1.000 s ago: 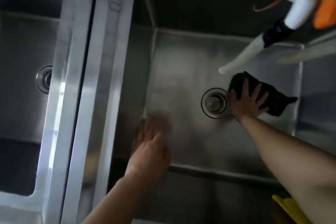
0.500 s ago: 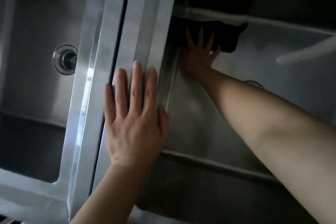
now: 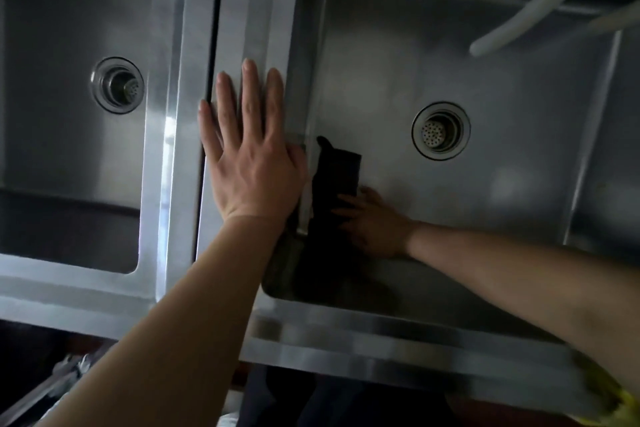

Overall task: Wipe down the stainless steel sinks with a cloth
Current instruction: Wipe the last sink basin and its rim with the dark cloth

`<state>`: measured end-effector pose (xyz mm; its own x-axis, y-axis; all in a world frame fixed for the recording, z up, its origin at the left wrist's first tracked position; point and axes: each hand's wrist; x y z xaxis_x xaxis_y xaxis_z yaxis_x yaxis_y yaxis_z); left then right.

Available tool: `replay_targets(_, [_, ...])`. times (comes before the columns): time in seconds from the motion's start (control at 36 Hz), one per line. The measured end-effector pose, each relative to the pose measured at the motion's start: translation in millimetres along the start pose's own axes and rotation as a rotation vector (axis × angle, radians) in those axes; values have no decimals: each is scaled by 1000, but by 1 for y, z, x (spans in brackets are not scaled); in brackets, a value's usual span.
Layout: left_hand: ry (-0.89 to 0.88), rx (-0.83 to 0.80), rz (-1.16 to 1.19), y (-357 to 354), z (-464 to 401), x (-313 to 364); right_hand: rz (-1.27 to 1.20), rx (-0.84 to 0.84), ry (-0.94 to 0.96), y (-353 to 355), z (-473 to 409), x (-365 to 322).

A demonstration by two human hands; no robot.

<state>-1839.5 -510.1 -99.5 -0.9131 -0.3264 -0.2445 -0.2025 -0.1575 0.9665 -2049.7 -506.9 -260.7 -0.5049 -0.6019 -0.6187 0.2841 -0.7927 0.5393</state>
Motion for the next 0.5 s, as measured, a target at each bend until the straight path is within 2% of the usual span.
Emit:
replay_targets(0.06, [3,0,-6,0,0,0,-104,231,-142,8,-9,-8])
replay_targets(0.11, [8,0,-10,0,0,1,-176,351,-331,15,-23,-16])
replay_targets(0.25, [8,-9,-32,0,-1,0,-218,332,-526,-1,-61,-35])
replay_targets(0.36, [7,-5,-43,-1,-1,1,-207,348,-515,-15,-65,-26])
replay_targets(0.5, [5,-31,-36,2,1,0,-249,344,-497,-14,-25,5])
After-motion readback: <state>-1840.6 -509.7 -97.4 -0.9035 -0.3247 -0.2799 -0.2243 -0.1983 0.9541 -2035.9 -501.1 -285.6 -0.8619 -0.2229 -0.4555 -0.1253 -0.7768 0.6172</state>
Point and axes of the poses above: each hand's wrist, its own z-axis away from the middle knuckle, its own y-axis out of the back of the hand, x = y × z, and after that the axes turned 13 degrees about -z, right-handed
